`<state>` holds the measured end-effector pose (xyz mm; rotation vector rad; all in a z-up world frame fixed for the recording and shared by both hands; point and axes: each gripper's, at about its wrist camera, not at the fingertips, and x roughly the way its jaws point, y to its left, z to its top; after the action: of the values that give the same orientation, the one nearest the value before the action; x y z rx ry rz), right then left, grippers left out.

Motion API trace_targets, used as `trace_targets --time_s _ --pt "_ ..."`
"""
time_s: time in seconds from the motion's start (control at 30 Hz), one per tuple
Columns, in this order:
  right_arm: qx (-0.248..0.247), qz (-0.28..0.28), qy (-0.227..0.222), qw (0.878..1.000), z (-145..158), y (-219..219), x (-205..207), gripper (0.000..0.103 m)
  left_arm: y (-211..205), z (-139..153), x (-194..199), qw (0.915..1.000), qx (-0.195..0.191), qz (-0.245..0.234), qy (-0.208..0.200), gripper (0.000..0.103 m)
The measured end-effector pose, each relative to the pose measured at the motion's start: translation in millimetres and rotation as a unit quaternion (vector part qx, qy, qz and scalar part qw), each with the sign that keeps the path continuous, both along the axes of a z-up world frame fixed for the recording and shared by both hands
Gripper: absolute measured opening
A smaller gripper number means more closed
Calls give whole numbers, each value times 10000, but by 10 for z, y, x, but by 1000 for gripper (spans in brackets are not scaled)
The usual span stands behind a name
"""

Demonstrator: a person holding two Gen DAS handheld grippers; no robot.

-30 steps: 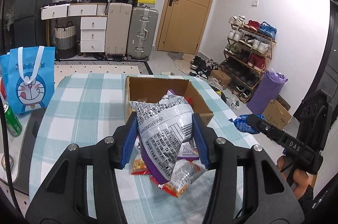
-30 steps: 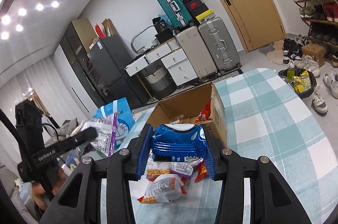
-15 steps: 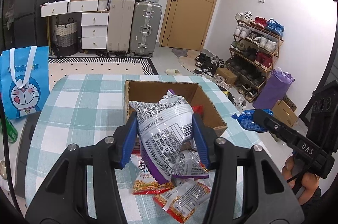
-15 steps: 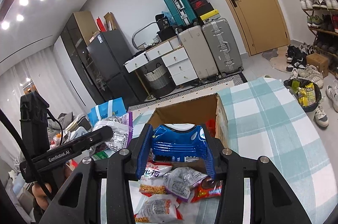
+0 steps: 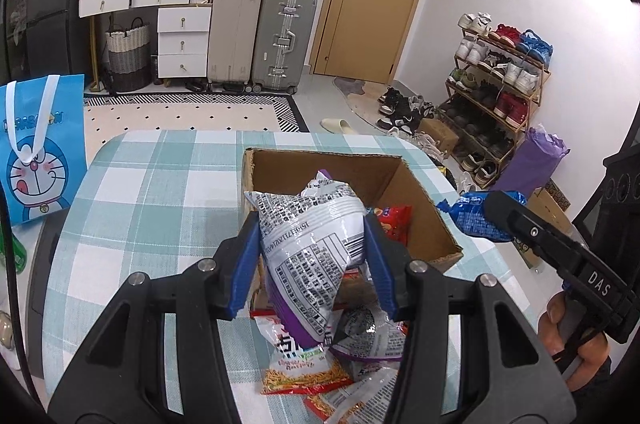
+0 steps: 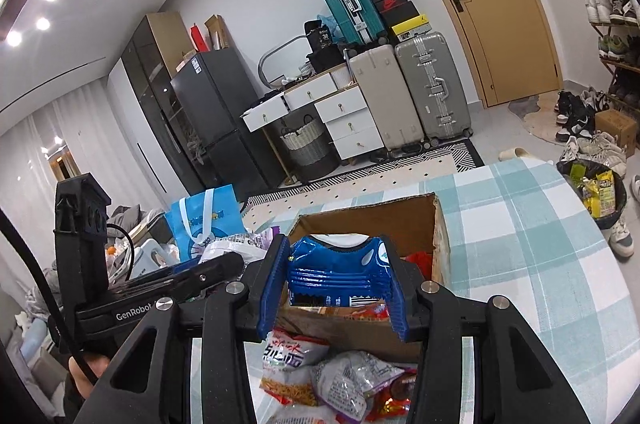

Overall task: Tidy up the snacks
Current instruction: 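Open left gripper into the box while right gripper releases the blue packet inside, then withdraw both grippers from the box toward the remaining snacks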

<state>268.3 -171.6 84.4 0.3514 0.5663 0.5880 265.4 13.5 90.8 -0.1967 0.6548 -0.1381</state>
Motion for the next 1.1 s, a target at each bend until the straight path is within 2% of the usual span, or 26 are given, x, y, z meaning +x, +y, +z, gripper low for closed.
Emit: trace_targets --time_s 0.27,0.43,0.5,0.53,0.67,0.73,0.8,0.87,0.93,1.1 --pt "-66 31 291 9995 -259 72 292 44 57 -219 456 9996 -116 12 276 47" --pt "-179 60 343 9992 -362 119 349 44 -77 -335 581 9994 44 -55 341 47" --pt "-137 22 409 9991 -380 110 364 48 -130 -375 598 9992 141 -38 374 49" --pt "-105 -18 431 9990 -386 96 367 54 -152 -388 594 9990 188 -10 395 53" --pt "-91 -139 334 9993 -378 9 263 62 -165 -406 492 9992 255 -7 306 60" --pt "-95 -173 351 9992 -392 -49 210 68 -135 -399 418 9992 305 15 261 79" --pt "-77 -277 353 9990 -419 -137 131 77 -76 -390 321 9992 299 117 225 85" --pt "-73 -372 386 9985 -452 -211 68 93 -27 -378 231 9992 277 173 240 88" --pt "-79 -449 501 9977 -488 -279 5 100 23 -380 143 9990 258 248 274 103" --pt "-162 -536 516 9971 -505 -382 -231 102 144 -376 -149 9986 234 387 265 102"
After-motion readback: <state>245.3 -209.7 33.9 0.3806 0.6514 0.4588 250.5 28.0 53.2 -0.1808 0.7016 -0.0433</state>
